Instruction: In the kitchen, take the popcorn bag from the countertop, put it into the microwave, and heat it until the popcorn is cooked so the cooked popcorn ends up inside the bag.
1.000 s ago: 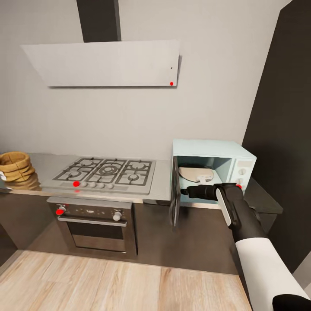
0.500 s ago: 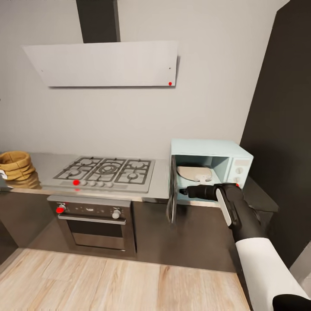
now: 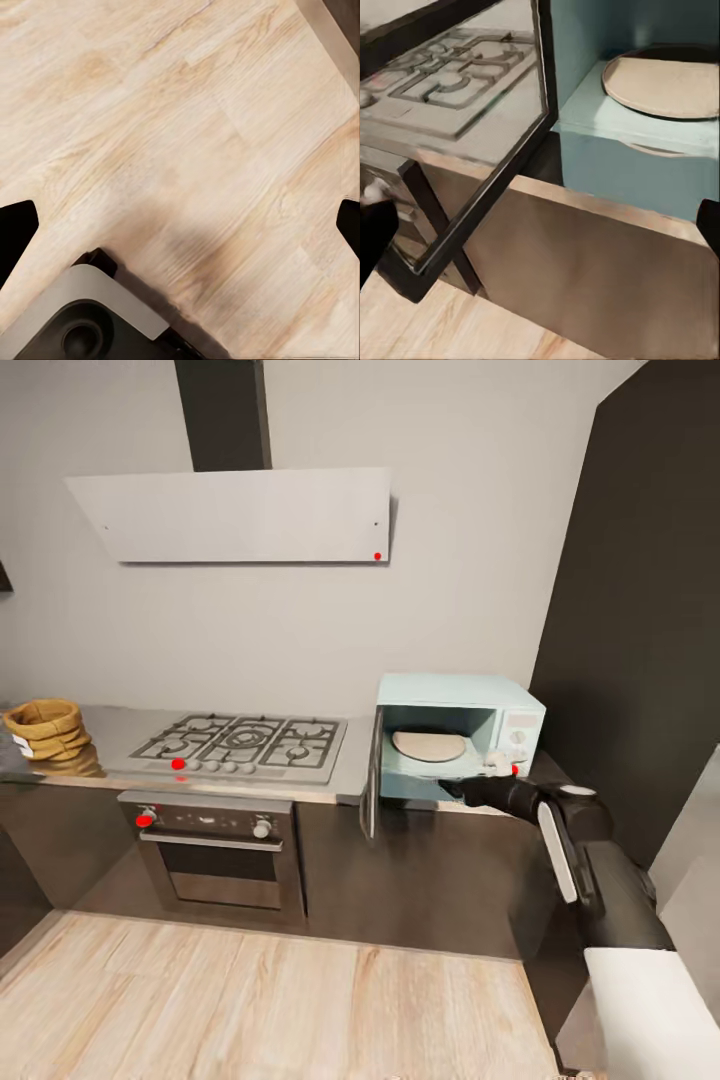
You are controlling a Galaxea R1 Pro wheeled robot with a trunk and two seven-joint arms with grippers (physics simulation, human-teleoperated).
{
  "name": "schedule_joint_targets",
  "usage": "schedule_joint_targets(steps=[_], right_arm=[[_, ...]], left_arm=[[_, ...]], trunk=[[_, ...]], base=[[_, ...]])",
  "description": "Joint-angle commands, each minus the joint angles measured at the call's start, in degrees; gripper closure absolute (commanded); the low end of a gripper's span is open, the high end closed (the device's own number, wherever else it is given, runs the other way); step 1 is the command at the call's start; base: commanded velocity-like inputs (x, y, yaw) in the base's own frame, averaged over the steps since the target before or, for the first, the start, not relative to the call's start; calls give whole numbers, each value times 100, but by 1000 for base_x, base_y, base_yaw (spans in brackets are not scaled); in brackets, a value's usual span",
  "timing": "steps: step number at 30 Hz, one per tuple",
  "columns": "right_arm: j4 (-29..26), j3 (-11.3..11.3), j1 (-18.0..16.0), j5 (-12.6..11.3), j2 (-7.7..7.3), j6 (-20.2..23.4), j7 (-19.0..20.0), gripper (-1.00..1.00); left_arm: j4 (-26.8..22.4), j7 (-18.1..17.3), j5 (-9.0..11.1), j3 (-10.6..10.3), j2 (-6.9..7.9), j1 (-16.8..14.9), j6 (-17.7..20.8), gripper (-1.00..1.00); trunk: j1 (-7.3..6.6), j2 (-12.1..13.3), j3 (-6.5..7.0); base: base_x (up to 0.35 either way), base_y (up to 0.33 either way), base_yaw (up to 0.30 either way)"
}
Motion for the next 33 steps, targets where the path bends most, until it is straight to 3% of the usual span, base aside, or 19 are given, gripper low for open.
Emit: schedule_joint_targets(steps=[1,5,12,15,17,19,23,27,29,33], right_arm=[[-444,-110,214,10,4,39,33,-100],[-1043,-314,655,-3,19,177,43,-100],[-1161,-292,749,-10,113,176,40,-100],[-1160,-263,751,8,437,169,28,-100],[-1162,-245,772,40,800,165,-163,-100],[-1162,-163,853,49,929,163,-492,-100],[-1164,14,952,54,1008,165,-781,-100],[-1163,54,976,55,1103,167,-905,-100],[-1164,61,979,47,1292,199,-1304,-100],[-1161,256,978,-16,1444,339,-1886,-100]], left_arm=[[-12,-26,45,17,-6,-1,44,-100],[-12,-56,88,23,-6,-1,55,-100],[-12,-86,101,26,-9,-59,91,-100],[-12,-89,99,26,-7,-69,90,-100],[-12,-84,99,26,-6,-77,90,-100],[-12,-83,99,26,-6,-79,91,-100],[-12,-82,99,26,-6,-80,90,-100],[-12,-70,98,26,-6,-80,87,-100],[-12,-69,103,26,-19,-80,78,-100],[-12,-67,108,19,-49,-80,51,-100]], trunk=[[-2,-4,-6],[-2,-4,-6],[-2,-4,-6],[-2,-4,-6],[-2,-4,-6],[-2,-4,-5],[-2,-4,5],[-2,-4,15],[-2,-4,20],[-2,-4,28]], base=[[-342,-12,0],[-340,51,0],[-291,191,0],[-275,216,0],[-274,217,49],[-273,218,126],[-272,218,195],[-262,222,247],[-172,254,263],[-33,279,269]])
